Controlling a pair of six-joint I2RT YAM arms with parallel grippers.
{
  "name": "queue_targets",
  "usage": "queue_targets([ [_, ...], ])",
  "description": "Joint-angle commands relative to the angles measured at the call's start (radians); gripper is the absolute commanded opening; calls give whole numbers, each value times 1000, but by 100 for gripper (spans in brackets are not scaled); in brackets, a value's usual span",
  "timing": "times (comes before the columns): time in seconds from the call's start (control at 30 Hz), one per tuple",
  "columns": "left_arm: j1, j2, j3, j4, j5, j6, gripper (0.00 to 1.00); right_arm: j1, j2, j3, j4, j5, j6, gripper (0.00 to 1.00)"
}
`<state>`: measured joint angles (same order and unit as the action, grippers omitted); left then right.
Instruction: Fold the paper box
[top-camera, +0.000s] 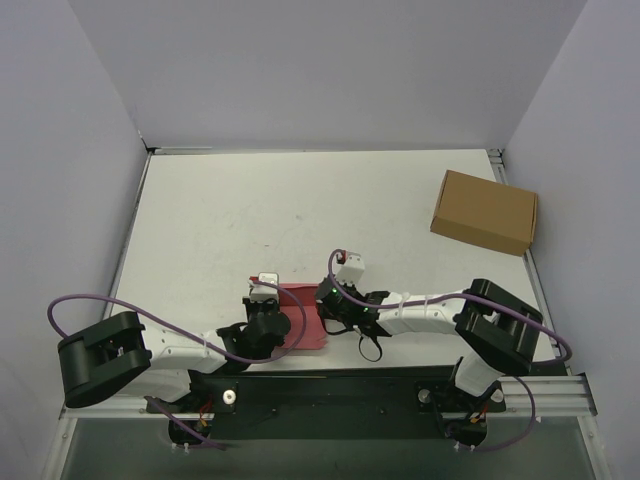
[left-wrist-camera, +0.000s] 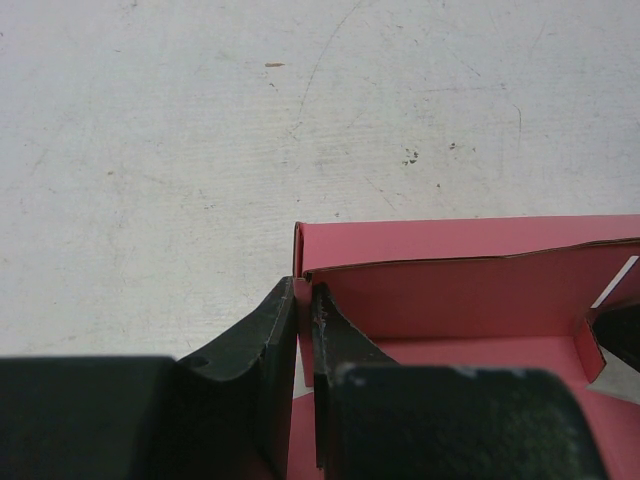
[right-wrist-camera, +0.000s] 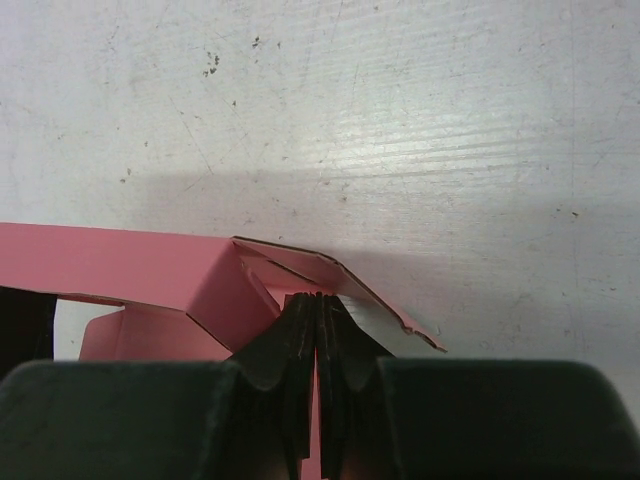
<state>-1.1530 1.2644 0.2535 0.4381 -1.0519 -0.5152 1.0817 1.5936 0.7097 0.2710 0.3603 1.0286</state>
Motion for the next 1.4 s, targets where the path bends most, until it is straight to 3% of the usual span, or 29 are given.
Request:
queue_targets([
  [0.0, -10, 12, 13, 19, 24, -2, 0, 12, -35, 10, 43, 25, 18, 0],
  [0.7, -11, 10, 13, 19, 21, 0, 0, 26, 92, 59, -36, -80, 99, 0],
  [0.97, -10, -2, 9, 16, 20, -2, 0, 18, 92, 47, -127, -84, 156, 0],
  [1.1, -8, -14, 7, 5, 24, 3, 0, 14, 54, 39, -116, -93, 101, 1],
  [1.23, 10, -45, -5, 4, 38, 9, 0, 18, -50, 16, -86, -150, -28, 19],
  [1.27, 15, -56, -3, -8, 47, 17, 0, 21, -78, -7, -75, -159, -54, 29],
  [1.37, 38, -114, 3, -47, 102, 24, 0, 26, -219, -70, -79, -219, -107, 46],
])
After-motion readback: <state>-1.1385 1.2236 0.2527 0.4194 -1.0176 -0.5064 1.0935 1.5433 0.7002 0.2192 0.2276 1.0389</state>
